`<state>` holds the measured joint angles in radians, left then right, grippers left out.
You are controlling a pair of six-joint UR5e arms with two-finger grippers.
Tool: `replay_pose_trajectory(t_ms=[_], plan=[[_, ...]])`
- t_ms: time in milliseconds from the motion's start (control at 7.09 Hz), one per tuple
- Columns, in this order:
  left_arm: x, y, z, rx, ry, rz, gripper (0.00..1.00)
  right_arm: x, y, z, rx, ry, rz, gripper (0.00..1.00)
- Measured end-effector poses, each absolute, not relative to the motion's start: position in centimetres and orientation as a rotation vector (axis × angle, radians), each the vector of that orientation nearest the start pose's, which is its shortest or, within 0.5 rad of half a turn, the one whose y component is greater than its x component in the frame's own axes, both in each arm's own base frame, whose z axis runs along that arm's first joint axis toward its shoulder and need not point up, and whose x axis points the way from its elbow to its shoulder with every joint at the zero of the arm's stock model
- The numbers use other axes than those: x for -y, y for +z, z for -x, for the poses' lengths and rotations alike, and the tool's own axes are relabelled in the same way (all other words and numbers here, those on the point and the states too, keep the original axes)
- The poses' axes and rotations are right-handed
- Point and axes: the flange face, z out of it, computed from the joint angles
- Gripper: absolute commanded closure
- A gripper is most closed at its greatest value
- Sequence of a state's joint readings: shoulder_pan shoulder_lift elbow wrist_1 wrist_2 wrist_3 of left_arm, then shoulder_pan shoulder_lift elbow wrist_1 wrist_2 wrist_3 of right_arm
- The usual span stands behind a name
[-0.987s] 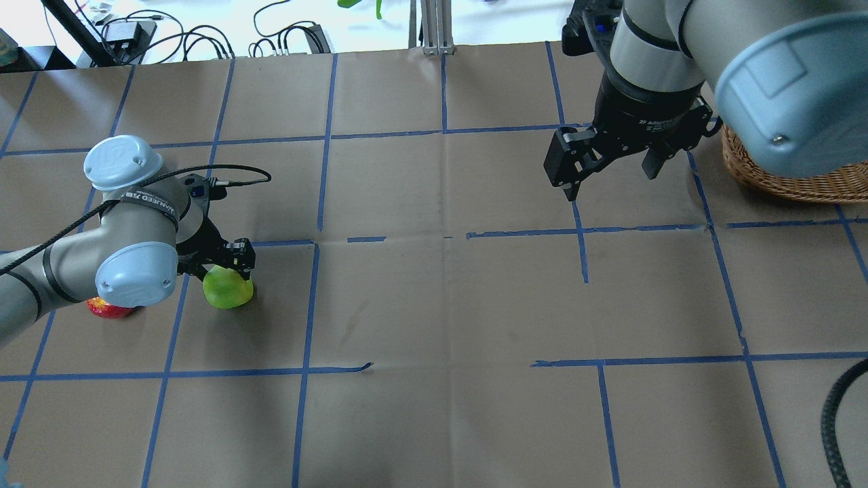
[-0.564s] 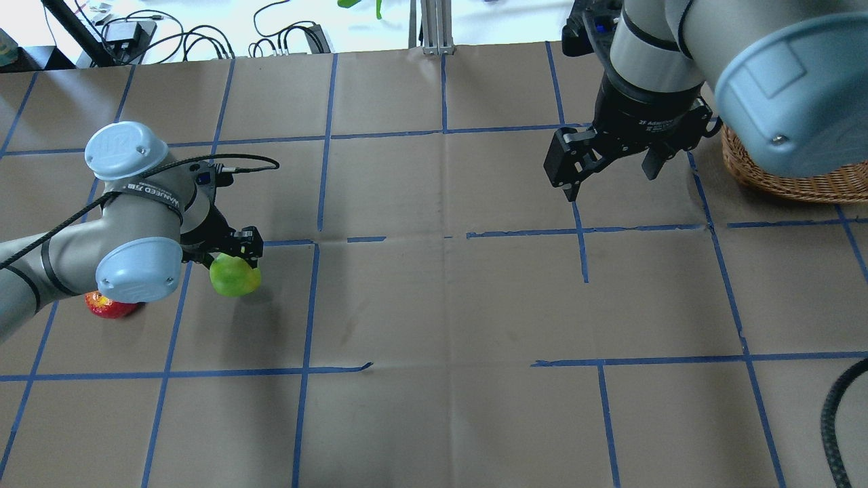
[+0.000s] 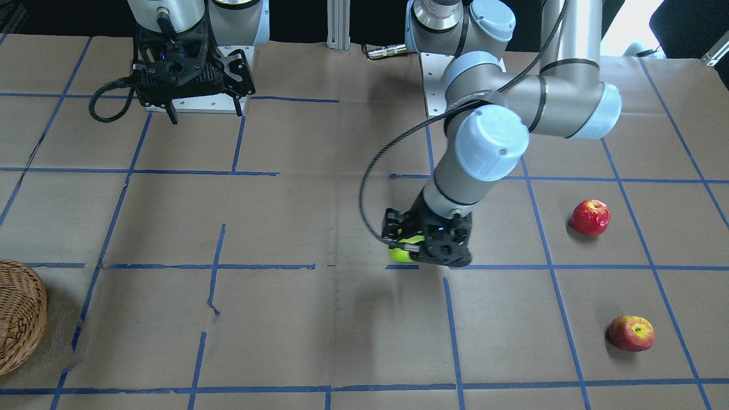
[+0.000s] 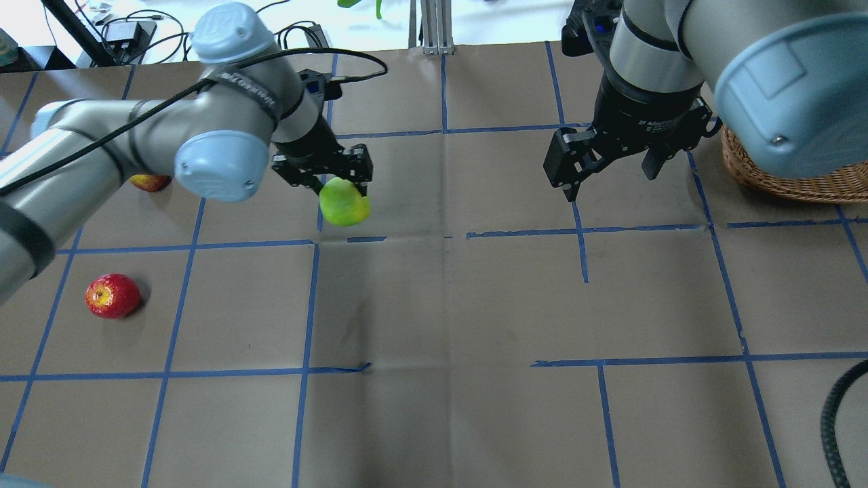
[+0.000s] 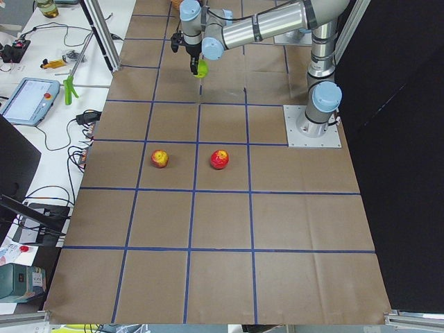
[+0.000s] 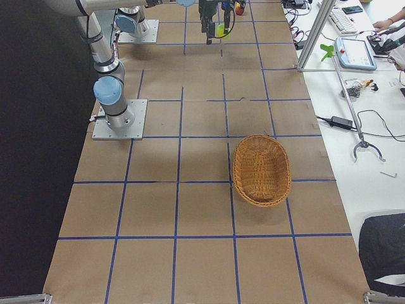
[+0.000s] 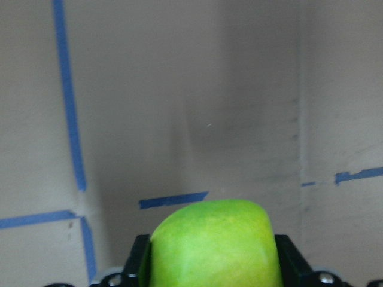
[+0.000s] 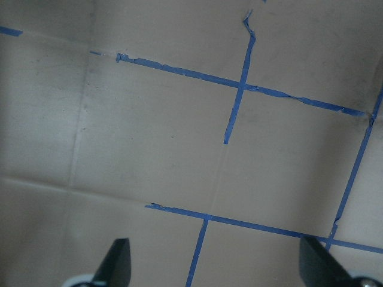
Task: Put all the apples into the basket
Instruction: 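Carry the green apple with the left gripper to the table center and release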
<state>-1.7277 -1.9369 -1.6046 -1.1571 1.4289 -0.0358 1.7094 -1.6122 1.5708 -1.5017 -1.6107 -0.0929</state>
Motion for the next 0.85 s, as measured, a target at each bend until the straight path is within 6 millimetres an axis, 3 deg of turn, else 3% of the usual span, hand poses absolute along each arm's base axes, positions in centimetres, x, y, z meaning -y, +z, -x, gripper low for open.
replay_pose_trajectory(t_ms=[282, 423, 564, 705, 846], plan=[[61.6, 27.0, 34.1, -3.218, 0.024, -0.355, 0.84, 44.9, 50.1, -19.3, -3.16, 0.042, 0.368, 0.0], [62.1, 24.8, 36.6, -3.204, 0.052, -0.372, 0.84, 44.9, 50.1, -19.3, -3.16, 0.042, 0.367, 0.01], [62.0, 23.1, 37.8, -3.194, 0.087, -0.38, 0.83, 45.0, 50.1, -19.2, -3.16, 0.042, 0.363, 0.01], [61.6, 21.6, 38.0, -3.184, 0.127, -0.378, 0.26, 45.1, 50.1, -18.8, -3.164, 0.041, 0.326, 0.01], [61.0, 20.6, 37.9, -3.174, 0.159, -0.37, 0.01, 45.2, 50.1, -18.3, -3.174, 0.041, 0.229, 0.0]])
